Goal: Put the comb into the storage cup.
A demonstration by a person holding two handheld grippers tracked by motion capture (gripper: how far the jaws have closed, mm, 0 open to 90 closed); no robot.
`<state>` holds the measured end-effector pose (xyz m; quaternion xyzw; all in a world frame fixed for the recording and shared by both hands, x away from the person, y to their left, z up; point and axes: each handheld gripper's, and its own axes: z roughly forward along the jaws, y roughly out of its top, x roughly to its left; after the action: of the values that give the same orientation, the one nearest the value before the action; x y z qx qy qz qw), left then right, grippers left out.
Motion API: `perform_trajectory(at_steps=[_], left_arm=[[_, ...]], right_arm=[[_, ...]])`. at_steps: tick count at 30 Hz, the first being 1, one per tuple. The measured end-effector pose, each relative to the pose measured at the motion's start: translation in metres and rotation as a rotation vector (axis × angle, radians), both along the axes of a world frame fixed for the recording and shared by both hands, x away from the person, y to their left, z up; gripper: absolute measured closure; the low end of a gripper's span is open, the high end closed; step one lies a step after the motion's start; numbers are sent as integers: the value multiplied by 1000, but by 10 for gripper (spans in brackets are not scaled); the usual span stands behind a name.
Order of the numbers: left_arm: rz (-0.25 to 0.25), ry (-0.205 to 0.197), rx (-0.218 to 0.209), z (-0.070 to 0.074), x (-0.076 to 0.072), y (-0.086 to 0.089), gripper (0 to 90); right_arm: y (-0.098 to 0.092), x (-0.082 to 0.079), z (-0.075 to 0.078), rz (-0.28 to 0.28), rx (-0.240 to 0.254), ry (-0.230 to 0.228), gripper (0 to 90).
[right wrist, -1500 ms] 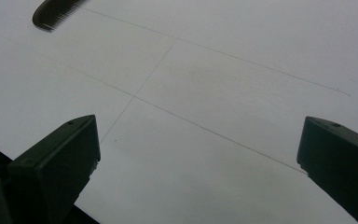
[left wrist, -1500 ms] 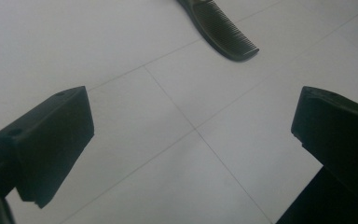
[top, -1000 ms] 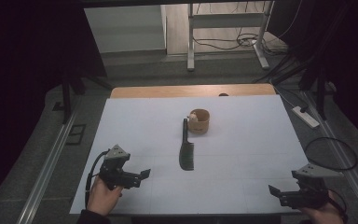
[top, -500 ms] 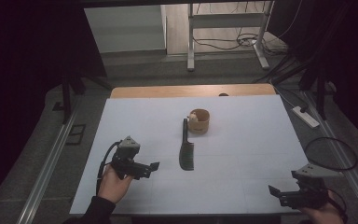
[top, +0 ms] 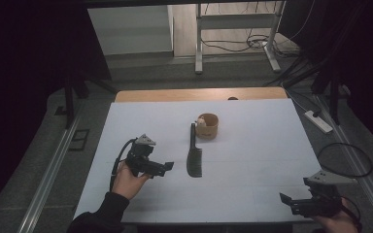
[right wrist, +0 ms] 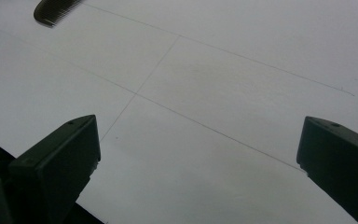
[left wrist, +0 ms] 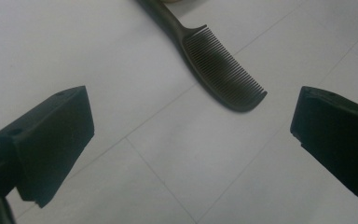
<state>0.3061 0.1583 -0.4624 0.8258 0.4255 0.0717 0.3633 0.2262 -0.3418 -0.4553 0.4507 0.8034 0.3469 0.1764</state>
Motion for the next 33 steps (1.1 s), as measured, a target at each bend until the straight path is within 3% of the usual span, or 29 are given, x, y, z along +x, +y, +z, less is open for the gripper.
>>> perform_trajectory(at_steps=[9,22,33], left_arm=[[-32,13,-23,1,19,-11,0],[-97,13,9,1,45,-40,0],[-118,23,25,-3,66,-58,0]], right_arm=[[0,0,0,-2,0,4,0],[0,1,0,-1,-1,10,0],[0,1,0,0,-2,12,0]])
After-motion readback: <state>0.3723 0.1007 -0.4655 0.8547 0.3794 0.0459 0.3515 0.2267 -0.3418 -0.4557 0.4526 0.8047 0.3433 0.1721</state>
